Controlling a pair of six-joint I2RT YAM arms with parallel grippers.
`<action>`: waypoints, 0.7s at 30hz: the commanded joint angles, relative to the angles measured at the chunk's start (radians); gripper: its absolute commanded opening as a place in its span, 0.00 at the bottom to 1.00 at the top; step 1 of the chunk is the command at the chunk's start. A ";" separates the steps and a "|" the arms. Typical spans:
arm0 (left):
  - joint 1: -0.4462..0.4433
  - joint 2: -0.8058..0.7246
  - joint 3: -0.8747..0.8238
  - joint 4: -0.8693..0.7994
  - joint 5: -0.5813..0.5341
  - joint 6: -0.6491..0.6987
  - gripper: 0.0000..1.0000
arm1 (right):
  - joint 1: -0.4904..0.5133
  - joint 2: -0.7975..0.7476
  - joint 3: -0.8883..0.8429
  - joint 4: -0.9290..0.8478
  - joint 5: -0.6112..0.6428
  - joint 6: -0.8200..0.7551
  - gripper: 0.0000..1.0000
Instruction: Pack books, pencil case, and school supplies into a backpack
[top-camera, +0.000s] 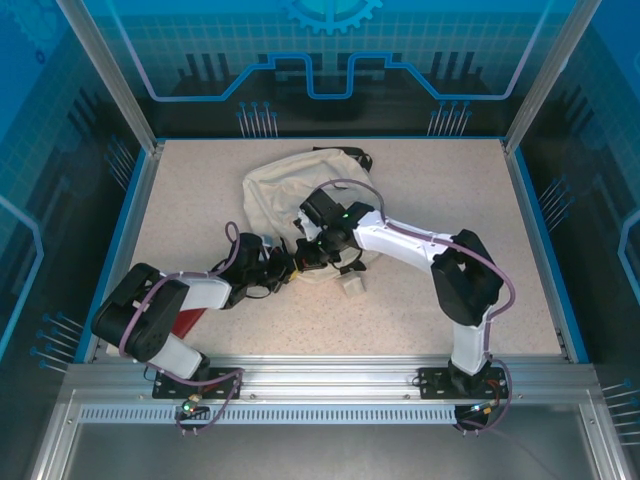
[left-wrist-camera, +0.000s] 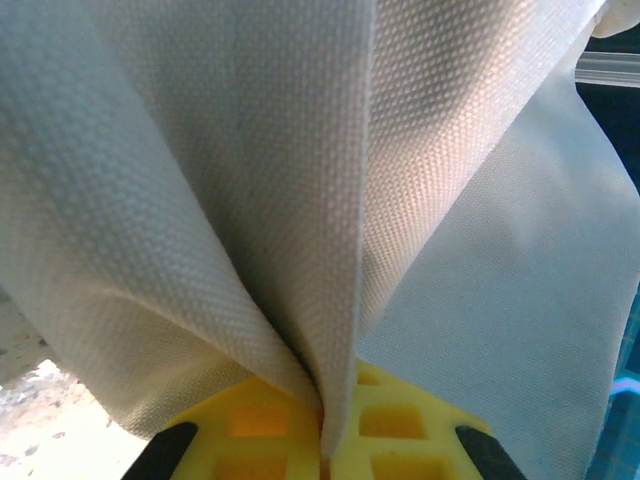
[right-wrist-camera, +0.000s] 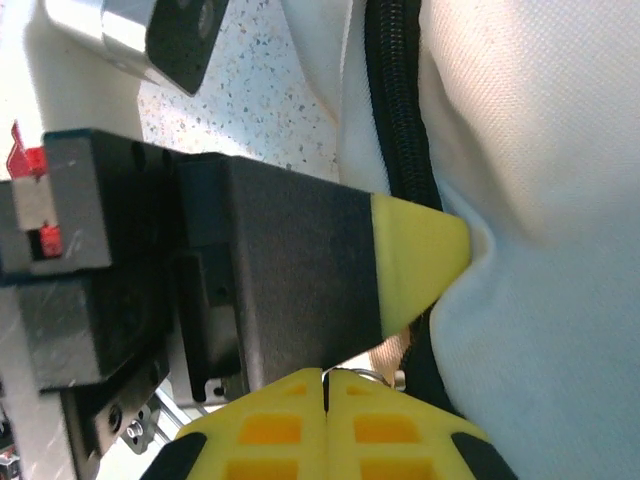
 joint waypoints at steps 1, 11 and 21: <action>0.000 0.018 -0.019 0.095 0.031 0.019 0.00 | 0.023 0.020 0.012 0.123 -0.073 0.055 0.00; 0.011 0.018 -0.036 0.121 0.022 0.003 0.01 | -0.027 -0.125 -0.141 0.138 0.018 0.092 0.00; 0.083 -0.029 -0.023 0.011 0.040 0.039 0.43 | -0.033 -0.170 -0.184 0.100 0.051 0.084 0.00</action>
